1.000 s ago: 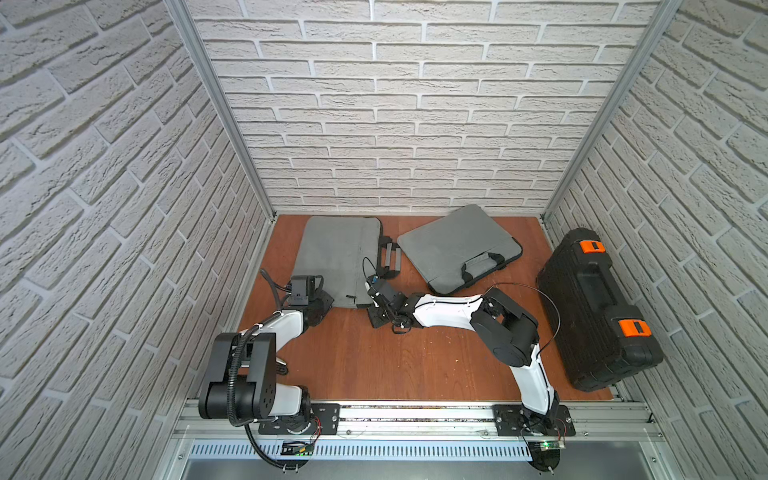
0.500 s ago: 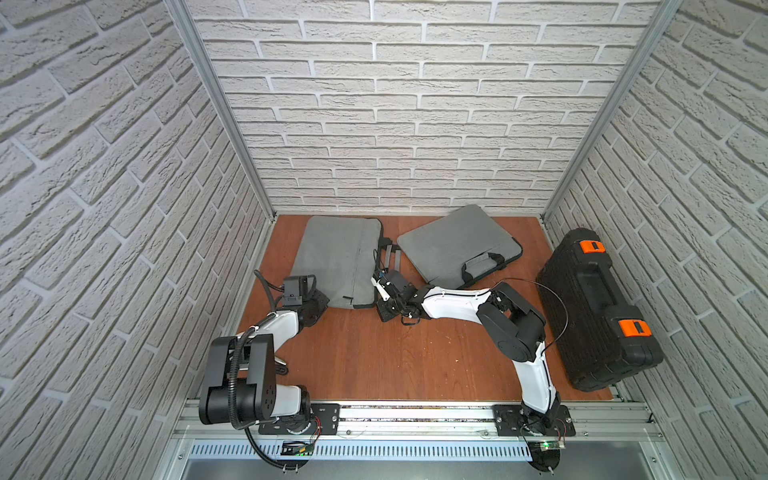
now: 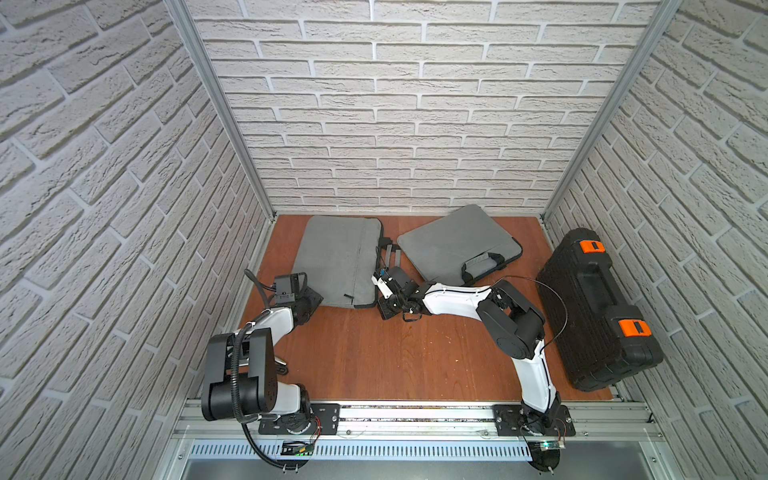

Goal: Open the zippered laptop bag and take out the laptop
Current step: Unzip the zipper on the zippered laptop bag.

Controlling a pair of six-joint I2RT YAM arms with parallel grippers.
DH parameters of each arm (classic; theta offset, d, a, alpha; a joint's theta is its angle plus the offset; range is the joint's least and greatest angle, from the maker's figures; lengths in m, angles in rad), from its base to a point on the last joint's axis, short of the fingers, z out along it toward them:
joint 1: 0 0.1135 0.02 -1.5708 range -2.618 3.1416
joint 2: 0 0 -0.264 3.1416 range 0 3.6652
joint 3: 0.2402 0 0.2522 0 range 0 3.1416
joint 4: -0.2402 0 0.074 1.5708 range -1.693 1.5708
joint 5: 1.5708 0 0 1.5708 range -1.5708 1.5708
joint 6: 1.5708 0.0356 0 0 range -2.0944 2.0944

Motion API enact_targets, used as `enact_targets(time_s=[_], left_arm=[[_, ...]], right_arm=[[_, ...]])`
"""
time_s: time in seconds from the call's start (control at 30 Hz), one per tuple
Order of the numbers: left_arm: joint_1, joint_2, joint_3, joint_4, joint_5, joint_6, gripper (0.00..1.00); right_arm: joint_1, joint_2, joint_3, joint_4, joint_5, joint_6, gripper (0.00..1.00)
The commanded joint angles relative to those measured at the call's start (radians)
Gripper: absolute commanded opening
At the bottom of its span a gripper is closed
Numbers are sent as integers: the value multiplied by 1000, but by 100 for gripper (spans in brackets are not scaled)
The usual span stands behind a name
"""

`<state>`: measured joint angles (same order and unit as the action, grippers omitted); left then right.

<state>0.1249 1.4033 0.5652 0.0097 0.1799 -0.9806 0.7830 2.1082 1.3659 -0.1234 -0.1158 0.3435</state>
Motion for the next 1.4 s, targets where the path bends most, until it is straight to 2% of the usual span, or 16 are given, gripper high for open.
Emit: enact_targets(time_s=[0.0,0.13,0.23,0.4,0.6,0.9,1.2,1.37], left_arm=[[0,-37,15,6,14,-2,78],[-66,-84,-5,-25,13,-30,85],[-164,-112,-16,-44,-32,-75,87],[-322,-90,-21,-11,-75,-172,84],[-417,-30,-32,61,-72,-257,68],[-476,-3,-57,72,-72,-311,54],[-473,-1,-62,60,-88,-307,15],[-467,11,-64,71,-86,-297,0]], right_arm=[[2,10,7,-12,22,14,6],[13,7,7,-4,18,11,6],[26,-2,3,3,26,10,6],[53,-15,-1,20,34,15,6],[82,-26,-15,56,25,33,6],[108,-24,-20,117,-27,81,6],[106,-19,-24,89,-10,79,6],[86,-14,-34,80,-21,90,6]])
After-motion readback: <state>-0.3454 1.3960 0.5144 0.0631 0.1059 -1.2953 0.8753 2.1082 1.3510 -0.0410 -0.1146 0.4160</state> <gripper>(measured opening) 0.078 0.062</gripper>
